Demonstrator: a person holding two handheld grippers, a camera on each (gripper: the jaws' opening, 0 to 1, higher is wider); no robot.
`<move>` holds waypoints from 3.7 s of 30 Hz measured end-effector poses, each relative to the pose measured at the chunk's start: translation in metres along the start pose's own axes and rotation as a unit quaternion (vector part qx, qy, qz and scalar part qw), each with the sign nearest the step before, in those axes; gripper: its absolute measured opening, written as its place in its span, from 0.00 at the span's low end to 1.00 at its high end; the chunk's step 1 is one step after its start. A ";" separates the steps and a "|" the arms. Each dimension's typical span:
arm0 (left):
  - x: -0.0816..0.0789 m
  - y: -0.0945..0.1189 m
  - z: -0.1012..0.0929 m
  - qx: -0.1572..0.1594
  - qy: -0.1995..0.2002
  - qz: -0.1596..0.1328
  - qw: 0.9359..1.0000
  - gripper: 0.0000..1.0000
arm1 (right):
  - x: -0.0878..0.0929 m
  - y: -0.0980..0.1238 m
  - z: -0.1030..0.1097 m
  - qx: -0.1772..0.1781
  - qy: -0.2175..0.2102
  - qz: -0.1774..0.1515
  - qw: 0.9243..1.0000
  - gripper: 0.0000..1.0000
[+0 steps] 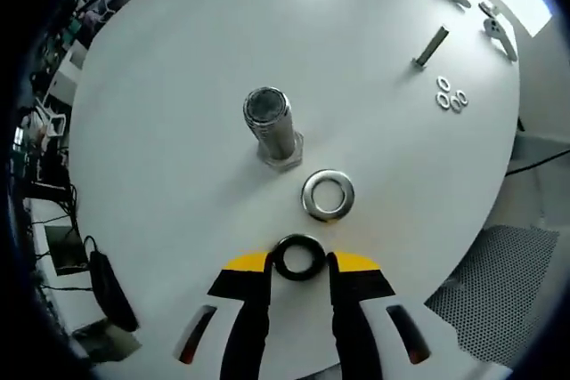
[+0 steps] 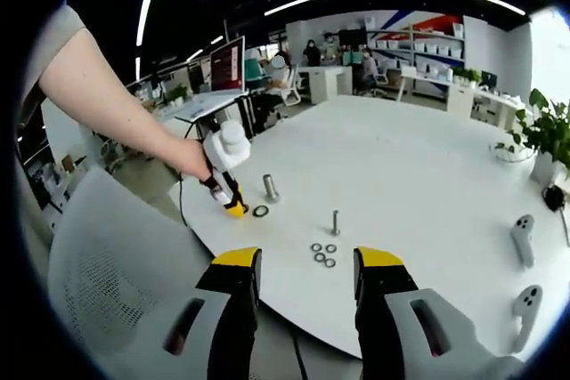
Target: Place the washer onto the threaded stud by aligning its center hole with the stud, sliding it down to the base, and recovering from edge contact or off-axis alignment until the washer reaches the visible bottom stop.
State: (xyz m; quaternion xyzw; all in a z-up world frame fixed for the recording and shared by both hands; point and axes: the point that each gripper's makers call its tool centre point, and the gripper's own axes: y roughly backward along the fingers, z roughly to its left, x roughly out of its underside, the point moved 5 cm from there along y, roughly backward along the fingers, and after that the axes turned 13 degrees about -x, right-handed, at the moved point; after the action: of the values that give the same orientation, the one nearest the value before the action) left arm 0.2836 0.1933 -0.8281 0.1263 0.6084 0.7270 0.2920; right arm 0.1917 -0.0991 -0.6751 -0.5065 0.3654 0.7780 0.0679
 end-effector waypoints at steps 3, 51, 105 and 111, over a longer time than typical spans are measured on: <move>0.000 0.001 -0.002 -0.002 0.000 0.003 1.000 0.22 | 0.000 0.000 0.000 0.002 -0.001 0.000 1.000 0.43; -0.008 0.021 0.003 -0.009 -0.063 -0.045 0.997 0.19 | 0.000 0.002 -0.004 0.012 -0.006 -0.004 1.000 0.43; -0.081 0.043 0.016 -0.011 -0.135 -0.090 0.987 0.19 | -0.001 0.003 -0.005 0.013 -0.013 -0.010 1.000 0.43; -0.077 0.033 0.009 -0.010 -0.135 -0.081 0.987 0.19 | 0.000 0.003 -0.006 0.015 -0.014 -0.007 1.000 0.43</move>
State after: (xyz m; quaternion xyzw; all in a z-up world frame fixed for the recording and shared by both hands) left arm 0.3408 0.1529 -0.7809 0.1704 0.5647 0.6830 0.4308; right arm 0.1951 -0.1048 -0.6750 -0.4975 0.3721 0.7789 0.0860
